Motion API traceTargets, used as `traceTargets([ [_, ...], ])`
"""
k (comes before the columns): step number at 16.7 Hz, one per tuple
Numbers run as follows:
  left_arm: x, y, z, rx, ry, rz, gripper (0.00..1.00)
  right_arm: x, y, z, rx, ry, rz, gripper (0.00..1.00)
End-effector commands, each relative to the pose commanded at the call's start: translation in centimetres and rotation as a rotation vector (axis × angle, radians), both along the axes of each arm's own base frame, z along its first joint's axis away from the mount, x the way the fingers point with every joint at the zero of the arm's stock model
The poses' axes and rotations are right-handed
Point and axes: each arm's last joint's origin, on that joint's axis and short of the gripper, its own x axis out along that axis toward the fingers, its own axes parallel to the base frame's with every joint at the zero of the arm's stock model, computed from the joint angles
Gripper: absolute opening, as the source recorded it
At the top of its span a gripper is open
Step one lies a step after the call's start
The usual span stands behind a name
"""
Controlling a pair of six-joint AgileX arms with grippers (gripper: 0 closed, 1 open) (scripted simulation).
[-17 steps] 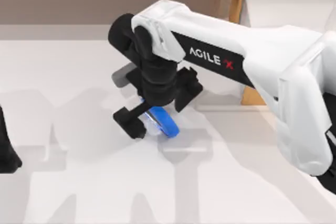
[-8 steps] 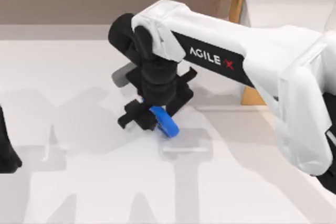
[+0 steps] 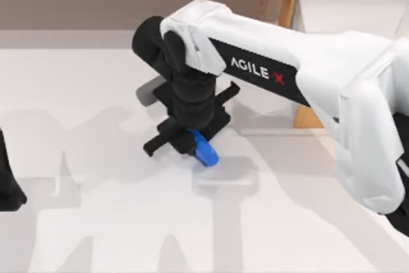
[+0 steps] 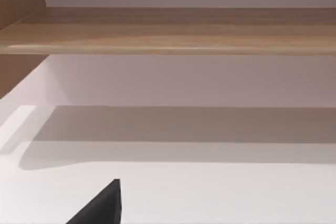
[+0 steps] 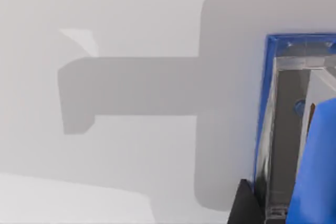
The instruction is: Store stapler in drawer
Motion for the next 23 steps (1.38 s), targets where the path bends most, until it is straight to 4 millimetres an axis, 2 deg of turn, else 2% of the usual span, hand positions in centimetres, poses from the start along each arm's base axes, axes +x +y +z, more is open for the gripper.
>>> traceTargets([
  [3,0.0,0.0,0.0,0.0,0.0,0.0,1.0,0.0,0.0,0.0,0.0,0.0,0.0,0.0],
  [6,0.0,0.0,0.0,0.0,0.0,0.0,1.0,-0.1,0.0,0.9,0.003,-0.008,0.002,0.0],
  [11,0.0,0.0,0.0,0.0,0.0,0.0,1.0,-0.1,0.0,3.5,0.005,-0.011,0.003,0.0],
  [17,0.0,0.0,0.0,0.0,0.0,0.0,1.0,0.2,-0.3,4.0,0.008,-0.026,-0.012,0.0],
  [20,0.0,0.0,0.0,0.0,0.0,0.0,1.0,1.8,-2.8,7.8,0.038,-0.136,-0.099,0.0],
  [23,0.0,0.0,0.0,0.0,0.0,0.0,1.0,3.8,-7.8,13.0,0.073,-0.272,-0.244,0.0],
])
